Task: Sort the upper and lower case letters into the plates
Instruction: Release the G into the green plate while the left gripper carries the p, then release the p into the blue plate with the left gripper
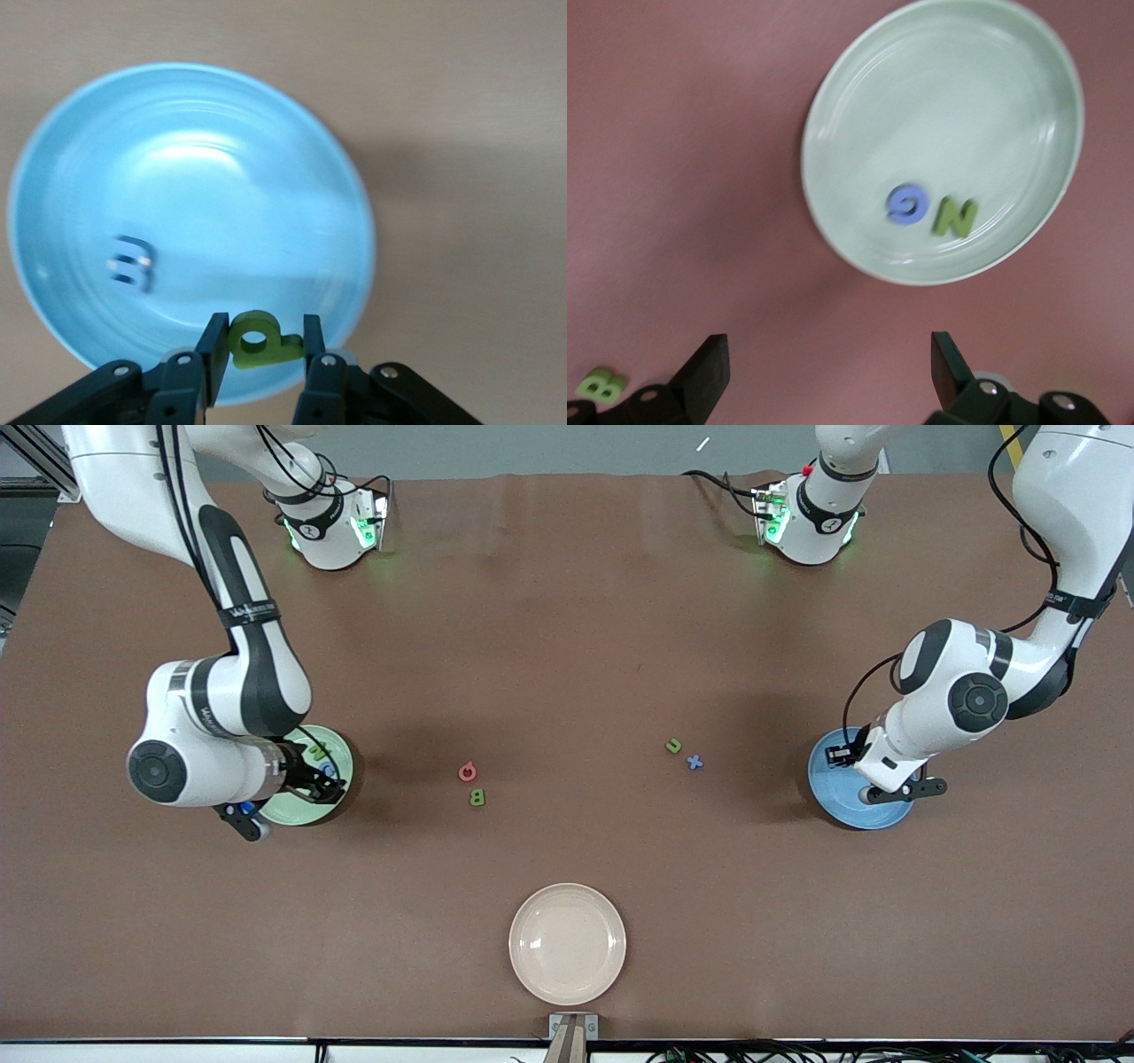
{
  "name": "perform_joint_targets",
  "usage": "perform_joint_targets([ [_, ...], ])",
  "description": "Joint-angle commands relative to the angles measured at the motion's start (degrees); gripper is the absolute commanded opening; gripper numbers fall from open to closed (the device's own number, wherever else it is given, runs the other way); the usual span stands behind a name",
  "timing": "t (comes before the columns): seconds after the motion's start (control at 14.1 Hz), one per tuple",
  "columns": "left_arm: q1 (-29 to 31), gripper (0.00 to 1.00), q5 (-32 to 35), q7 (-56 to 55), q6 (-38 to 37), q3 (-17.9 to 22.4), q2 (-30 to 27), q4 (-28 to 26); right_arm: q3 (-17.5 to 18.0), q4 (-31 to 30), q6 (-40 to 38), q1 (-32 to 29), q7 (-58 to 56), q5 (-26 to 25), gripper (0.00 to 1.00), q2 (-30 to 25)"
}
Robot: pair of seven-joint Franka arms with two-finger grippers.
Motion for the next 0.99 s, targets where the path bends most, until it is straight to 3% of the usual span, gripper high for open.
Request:
perform_joint_targets([
  [0.0, 2.9, 0.19, 4.74, 0.96, 4.38, -0.61, -0.5, -3.35, -0.06, -0.48, 3.94, 6.23, 0.7, 0.74, 1.0, 0.65],
  [0.21, 5.01, 0.2, 8.78, 0.96, 6.14, -0.43, 2.13, -3.79, 0.03, -0.75, 10.97, 13.01, -8.52, 0.74, 1.0, 2.85],
  [0.71, 6.07, 0.2, 11.25, -0.1, 7.29, -0.43, 4.96, -3.61, 0.03, -0.84, 26.45, 18.99, -12.85, 0.21, 1.0, 8.48],
  [0.92, 6.07, 0.21, 11.34, -0.1, 7.29, -0.43, 5.22, -3.44, -0.06, -0.75, 27.77, 19.44, -14.42, 0.12, 0.9, 9.44],
])
